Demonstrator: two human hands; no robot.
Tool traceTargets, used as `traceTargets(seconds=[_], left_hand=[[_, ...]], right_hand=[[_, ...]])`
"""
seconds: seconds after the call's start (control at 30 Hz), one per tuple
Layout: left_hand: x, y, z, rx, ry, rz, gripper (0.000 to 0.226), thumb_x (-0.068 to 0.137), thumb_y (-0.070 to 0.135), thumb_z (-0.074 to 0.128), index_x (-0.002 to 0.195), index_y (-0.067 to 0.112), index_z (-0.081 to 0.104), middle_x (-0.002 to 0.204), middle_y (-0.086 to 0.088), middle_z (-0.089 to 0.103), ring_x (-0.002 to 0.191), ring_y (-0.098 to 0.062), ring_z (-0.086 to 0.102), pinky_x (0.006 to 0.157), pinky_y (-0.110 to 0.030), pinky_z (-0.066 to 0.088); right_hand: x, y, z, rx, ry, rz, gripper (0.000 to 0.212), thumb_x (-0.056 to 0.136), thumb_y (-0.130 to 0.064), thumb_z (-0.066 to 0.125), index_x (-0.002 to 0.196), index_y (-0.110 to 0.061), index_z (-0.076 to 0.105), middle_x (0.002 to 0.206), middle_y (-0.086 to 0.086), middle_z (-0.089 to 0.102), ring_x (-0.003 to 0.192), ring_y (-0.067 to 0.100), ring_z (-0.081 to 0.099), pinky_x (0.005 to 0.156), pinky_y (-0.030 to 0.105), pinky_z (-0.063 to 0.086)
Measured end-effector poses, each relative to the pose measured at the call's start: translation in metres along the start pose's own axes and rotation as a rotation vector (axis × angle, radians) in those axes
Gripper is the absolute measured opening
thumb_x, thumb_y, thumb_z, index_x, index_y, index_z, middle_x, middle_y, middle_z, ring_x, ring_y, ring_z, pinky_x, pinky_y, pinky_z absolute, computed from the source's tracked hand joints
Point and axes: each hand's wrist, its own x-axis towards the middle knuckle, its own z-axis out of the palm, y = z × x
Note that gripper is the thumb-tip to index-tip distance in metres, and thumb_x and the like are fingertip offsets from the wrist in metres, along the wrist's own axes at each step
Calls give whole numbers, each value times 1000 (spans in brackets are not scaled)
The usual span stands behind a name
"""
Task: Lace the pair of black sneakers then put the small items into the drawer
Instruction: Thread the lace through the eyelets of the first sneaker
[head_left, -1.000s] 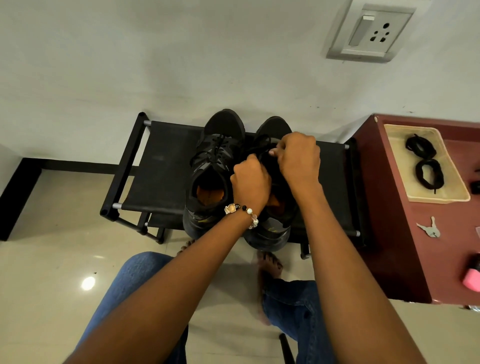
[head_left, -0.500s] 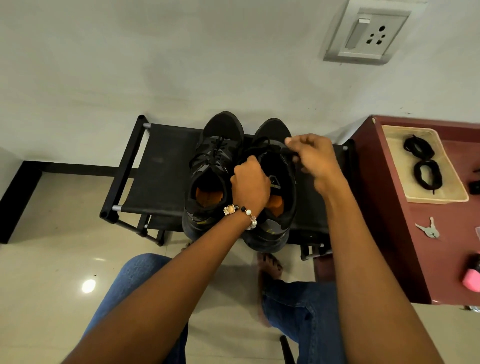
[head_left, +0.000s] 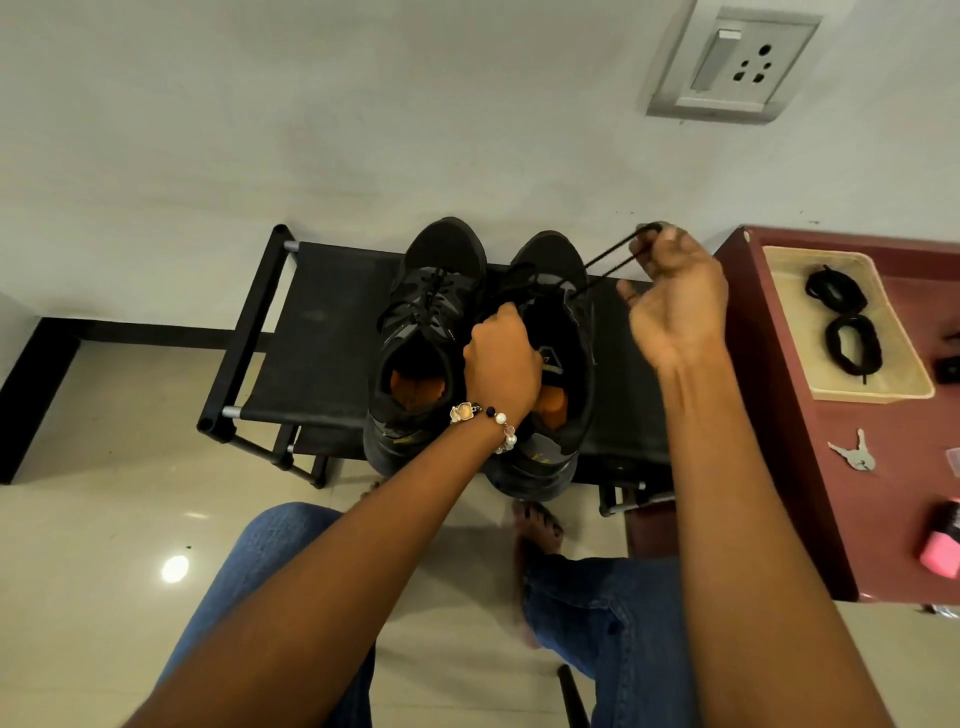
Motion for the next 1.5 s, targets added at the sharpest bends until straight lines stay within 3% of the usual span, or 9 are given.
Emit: traceTargets(seconds=[0.1,0.2,0.33,0.53,0.73,1.0,1.13,1.27,1.5], left_hand=[[0,0,0,-2,5,6,37,96,4,44,133,3,48,120,-16,62,113,-33,57,90,-36,47],[0,0,0,-1,7,10,38,96,3,44,134,2,47,123,-17,60,115,-34,57,92,-36,47],[1,-2,2,-1,31,21,32,95,3,45,126,3,53,113,-16,64,103,-34,62,80,-35,51],[1,-2,3,-7,32,30,24,96,7,45,118,5,56,109,-15,65,99,-33,63,76,-36,51],[1,-2,3,4,18,0,25,95,6,47,119,4,55,113,-16,63,104,-36,60,79,-37,49],[-1,0,2,-6,4,11,31,93,3,51,124,1,52,119,-18,60,108,-36,59,84,-37,51],[-1,0,1,-1,7,10,35,94,4,50,129,2,50,124,-17,58,113,-35,57,89,-36,49],[0,0,0,12,-2,16,33,94,6,49,127,4,51,122,-17,60,113,-34,56,89,-37,47],[1,-1,2,27,10,19,26,95,6,48,120,4,54,117,-15,62,107,-32,59,77,-32,46]], right_hand=[[2,7,-5,277,76,203,27,100,-28,47,75,-18,48,71,2,56,68,19,61,78,34,45],[8,19,-4,-389,97,17,22,94,-35,61,85,-16,52,58,1,49,50,14,48,55,29,42],[15,36,0,-1213,-149,-393,14,89,-29,68,101,-23,68,77,-2,64,77,15,62,70,29,51],[12,48,13,-1570,-157,-417,16,90,-27,65,88,-14,75,104,9,65,98,31,60,79,48,54],[5,40,17,-1177,-43,-364,17,91,-14,62,75,-17,65,93,-2,66,97,20,63,85,38,49],[-7,-34,-4,453,-119,-186,18,99,-8,41,85,-15,50,67,3,56,52,15,47,58,30,47],[-1,-19,-8,-410,-10,-330,14,95,-14,53,85,-19,61,67,1,60,46,13,44,47,23,34],[6,18,1,-1394,-193,-336,18,87,-30,69,103,-21,73,102,1,72,93,20,66,86,36,53],[-1,30,20,-1680,-173,-314,20,95,-25,59,101,-9,70,109,10,62,104,31,58,88,49,49]])
